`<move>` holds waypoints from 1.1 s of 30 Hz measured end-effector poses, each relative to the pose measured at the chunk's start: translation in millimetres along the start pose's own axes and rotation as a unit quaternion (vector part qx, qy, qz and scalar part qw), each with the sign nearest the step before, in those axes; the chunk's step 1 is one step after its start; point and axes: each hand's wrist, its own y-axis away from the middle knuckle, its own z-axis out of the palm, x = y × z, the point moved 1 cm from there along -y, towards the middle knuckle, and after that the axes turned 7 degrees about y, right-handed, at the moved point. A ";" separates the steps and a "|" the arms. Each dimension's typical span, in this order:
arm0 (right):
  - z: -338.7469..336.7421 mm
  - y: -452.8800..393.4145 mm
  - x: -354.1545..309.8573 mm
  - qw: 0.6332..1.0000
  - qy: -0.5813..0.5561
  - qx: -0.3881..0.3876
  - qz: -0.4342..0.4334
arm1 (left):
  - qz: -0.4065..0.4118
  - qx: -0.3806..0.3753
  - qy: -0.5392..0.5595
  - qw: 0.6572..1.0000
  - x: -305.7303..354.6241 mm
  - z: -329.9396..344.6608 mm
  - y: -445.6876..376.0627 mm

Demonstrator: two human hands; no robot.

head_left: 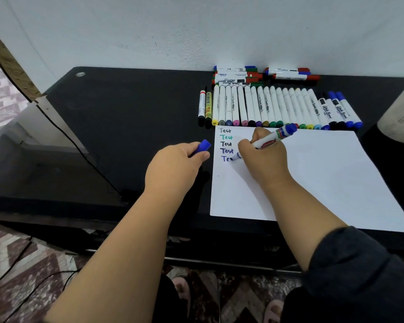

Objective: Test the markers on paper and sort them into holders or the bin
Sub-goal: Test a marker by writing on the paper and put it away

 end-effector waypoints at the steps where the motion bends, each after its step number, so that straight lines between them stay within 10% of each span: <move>1: -0.5 0.3 -0.3 1.000 -0.002 0.000 0.001 | 0.001 -0.001 0.000 1.000 0.1 0.0 -0.1; 33: -12.9 9.0 -17.3 0.970 -0.228 -0.049 0.070 | 0.024 -0.084 0.076 0.993 12.2 3.1 7.5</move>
